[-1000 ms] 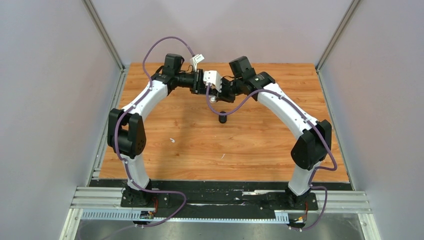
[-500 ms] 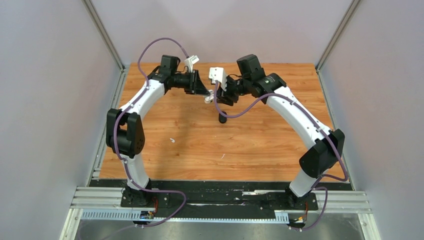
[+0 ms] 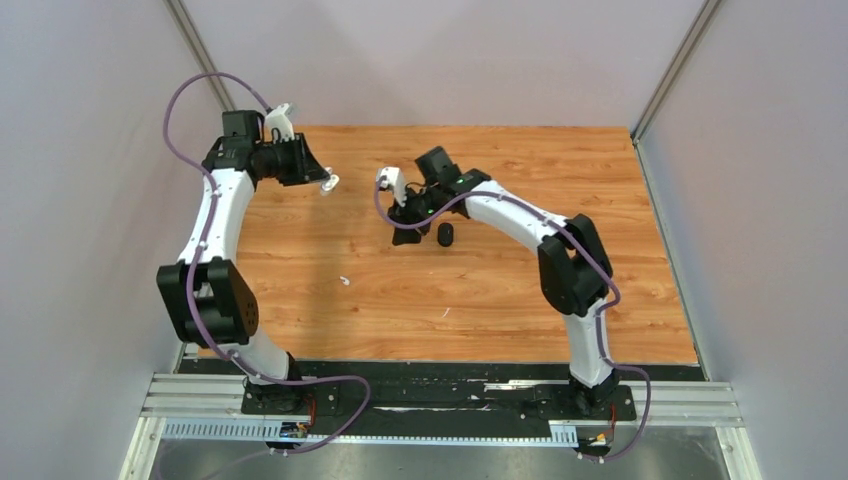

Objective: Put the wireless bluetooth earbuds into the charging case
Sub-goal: Pick up the earbud from the center of the board.

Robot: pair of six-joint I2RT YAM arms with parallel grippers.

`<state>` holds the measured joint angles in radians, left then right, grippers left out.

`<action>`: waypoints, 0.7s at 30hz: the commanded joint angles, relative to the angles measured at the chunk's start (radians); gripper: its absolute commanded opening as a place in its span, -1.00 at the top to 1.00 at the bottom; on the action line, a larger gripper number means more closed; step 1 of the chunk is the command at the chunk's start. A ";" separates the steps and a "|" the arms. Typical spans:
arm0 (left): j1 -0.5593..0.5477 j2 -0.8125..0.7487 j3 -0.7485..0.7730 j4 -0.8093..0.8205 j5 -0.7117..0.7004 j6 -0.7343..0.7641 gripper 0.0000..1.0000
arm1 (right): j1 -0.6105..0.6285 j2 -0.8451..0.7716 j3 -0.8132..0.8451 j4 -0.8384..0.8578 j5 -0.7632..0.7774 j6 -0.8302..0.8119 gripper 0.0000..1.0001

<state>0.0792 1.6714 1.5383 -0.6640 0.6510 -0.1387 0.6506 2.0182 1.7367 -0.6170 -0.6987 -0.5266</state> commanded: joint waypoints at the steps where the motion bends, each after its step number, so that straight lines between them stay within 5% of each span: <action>1: 0.027 -0.141 -0.055 -0.054 -0.039 0.057 1.00 | 0.131 0.040 0.021 0.223 0.166 0.245 0.16; 7: 0.074 -0.229 -0.099 -0.040 -0.085 0.030 1.00 | 0.224 0.075 -0.047 0.367 0.208 0.331 0.13; 21: 0.104 -0.198 -0.063 0.004 -0.055 -0.019 1.00 | 0.297 0.247 -0.013 0.475 0.185 0.206 0.14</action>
<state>0.1730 1.4708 1.4445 -0.6991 0.5690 -0.1364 0.9348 2.2307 1.6745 -0.2008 -0.5205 -0.2890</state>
